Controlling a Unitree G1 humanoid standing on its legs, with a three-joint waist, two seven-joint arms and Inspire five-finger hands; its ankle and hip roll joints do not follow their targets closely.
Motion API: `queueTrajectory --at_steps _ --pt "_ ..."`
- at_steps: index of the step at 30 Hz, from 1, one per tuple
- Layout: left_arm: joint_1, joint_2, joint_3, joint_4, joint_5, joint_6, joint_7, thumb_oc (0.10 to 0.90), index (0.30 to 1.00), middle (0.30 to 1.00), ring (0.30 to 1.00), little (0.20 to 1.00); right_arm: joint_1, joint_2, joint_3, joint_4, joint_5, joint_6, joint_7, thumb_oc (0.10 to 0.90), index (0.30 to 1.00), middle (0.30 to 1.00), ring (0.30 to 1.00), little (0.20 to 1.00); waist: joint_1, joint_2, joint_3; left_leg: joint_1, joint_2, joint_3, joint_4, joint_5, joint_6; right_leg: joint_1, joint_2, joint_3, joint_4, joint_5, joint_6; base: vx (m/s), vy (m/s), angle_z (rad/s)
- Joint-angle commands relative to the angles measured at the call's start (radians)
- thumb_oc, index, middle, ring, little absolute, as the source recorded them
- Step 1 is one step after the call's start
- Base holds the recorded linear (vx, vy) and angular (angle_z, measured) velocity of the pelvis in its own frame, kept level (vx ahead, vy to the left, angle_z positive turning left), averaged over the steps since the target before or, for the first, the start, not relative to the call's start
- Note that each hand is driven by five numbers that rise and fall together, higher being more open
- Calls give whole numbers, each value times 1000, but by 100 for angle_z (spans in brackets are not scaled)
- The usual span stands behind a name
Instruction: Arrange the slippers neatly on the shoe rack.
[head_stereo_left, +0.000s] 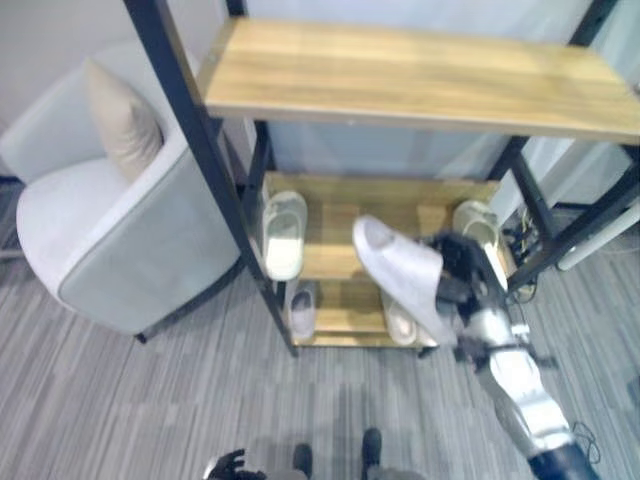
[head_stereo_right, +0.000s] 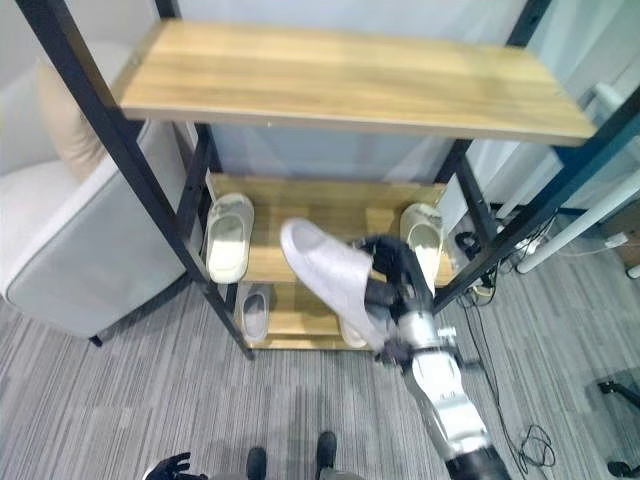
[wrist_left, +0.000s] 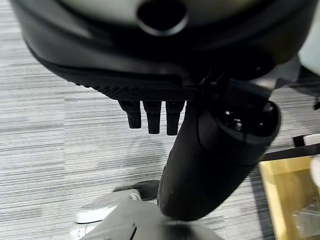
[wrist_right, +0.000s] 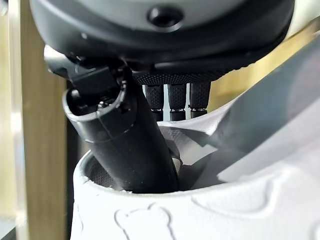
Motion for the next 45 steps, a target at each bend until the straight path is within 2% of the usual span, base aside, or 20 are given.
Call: queueTrajectory --at_steps 1,8,14,15,16,19,20,23,24,25,26,28,34,35,37,38,39,41,42,45 --pt "-15 -17 37 30 -87 -34 -11 800 900 900 900 900 54 22 -74 -122 56 -77 76 400 300 300 300 300 -13 14 -88 74 7 -6 5 -78 -11 125 -17 1 69 -172 56 64 -9 -4" --pt "25 9 83 -158 -273 -52 35 800 900 900 900 900 209 42 -49 -144 157 -39 109 400 300 300 300 300 -25 18 -119 121 12 -26 -7 -75 -16 163 -20 -17 97 -197 54 27 -44 -1" --pt "60 1 52 -269 -373 -72 66 800 900 900 900 900 214 69 7 -145 282 -60 96 400 300 300 300 300 -22 22 -86 81 29 -56 3 -47 -25 124 -14 -30 141 -208 41 -94 -95 13" --pt "64 0 34 -302 -385 -80 72 800 900 900 900 900 205 76 6 -138 276 -71 75 400 300 300 300 300 -21 16 -64 35 31 -61 46 -46 -30 108 -15 -32 148 -210 35 -281 -131 35" --pt "64 21 41 -287 -368 -85 22 800 900 900 900 900 188 89 -15 -105 281 -91 61 400 300 300 300 300 -12 2 -17 -89 33 -60 215 -60 -57 90 -24 -62 158 -223 17 -282 -130 45" --pt "64 30 28 -345 -363 -121 92 800 900 900 900 900 203 82 -25 -129 259 -114 30 400 300 300 300 300 -15 -7 2 -160 41 -48 299 -50 -72 80 -31 -86 167 -226 12 -166 -79 101" --pt "75 15 -15 -445 -384 -124 87 800 900 900 900 900 195 66 -24 -134 243 -105 22 400 300 300 300 300 -9 -7 27 -256 67 -19 351 -27 -68 74 -39 -114 177 -243 8 -41 14 68" --pt "103 14 -31 -463 -369 -111 67 800 900 900 900 900 177 56 -12 -107 234 -99 35 400 300 300 300 300 8 -3 19 -306 76 -22 270 3 -58 65 -36 -111 176 -250 15 87 92 17" --pt "125 22 -39 -488 -355 -100 61 800 900 900 900 900 158 32 -4 -106 215 -88 37 400 300 300 300 300 42 -3 30 -358 82 -52 198 69 -66 72 -31 -101 170 -252 17 91 79 -13" --pt "125 22 -39 -488 -355 -99 61 800 900 900 900 900 158 32 -4 -106 215 -88 37 400 300 300 300 300 42 -3 30 -358 82 -52 198 69 -66 72 -31 -101 170 -252 17 224 200 -21" --pt "133 28 -26 -469 -351 -103 48 800 900 900 900 900 160 18 3 -111 178 -79 53 400 300 300 300 300 57 2 22 -336 81 -79 113 93 -68 80 -24 -82 164 -263 27 133 121 -32" --pt "117 29 -15 -399 -303 -98 39 800 900 900 900 900 179 17 14 -106 153 -68 87 400 300 300 300 300 44 1 -3 -318 70 -74 99 97 -61 95 -38 -65 159 -265 42 302 291 -79" --pt "79 21 -17 -211 -180 -91 44 800 900 900 900 900 172 25 64 -78 178 -63 142 400 300 300 300 300 37 -17 -33 -281 35 -16 125 47 -27 85 -103 -20 179 -237 83 214 274 -28" --pt "46 29 3 -167 -184 -91 56 800 900 900 900 900 152 33 92 -47 195 -56 165 400 300 300 300 300 33 -19 -33 -256 23 19 123 21 -7 40 -128 -4 236 -200 101 102 234 -40" --pt "27 40 13 -161 -190 -94 64 800 900 900 900 900 135 34 114 -29 208 -55 177 400 300 300 300 300 31 -11 -21 -230 23 54 117 8 9 -13 -150 -21 332 -153 110 70 223 -36" --pt "26 40 13 -161 -190 -94 64 800 900 900 900 900 134 34 114 -29 208 -55 177 400 300 300 300 300 32 -11 -20 -230 23 55 116 8 10 -15 -150 -19 334 -154 110 82 202 -62" --pt "24 55 11 -180 -174 -98 66 800 900 900 900 900 143 34 123 -34 213 -52 193 400 300 300 300 300 27 0 -7 -198 20 72 109 -6 22 -56 -155 -35 419 -136 107 103 184 -61" --pt "25 58 7 -194 -168 -102 65 800 900 900 900 900 150 32 127 -37 224 -52 204 400 300 300 300 300 19 3 3 -174 18 75 101 -13 25 -78 -145 -33 431 -138 98 101 136 -44" --pt "19 64 3 -189 -159 -106 62 800 900 900 900 900 155 29 134 -34 237 -49 213 400 300 300 300 300 5 5 19 -152 13 75 91 -21 25 -111 -112 -38 383 -148 82 136 19 -26" --pt "4 57 -5 -153 -150 -107 61 800 900 900 900 900 150 24 155 -20 246 -52 215 400 300 300 300 300 -4 -2 33 -120 4 87 79 -36 20 -136 -100 -77 274 -111 89 120 -19 -9"
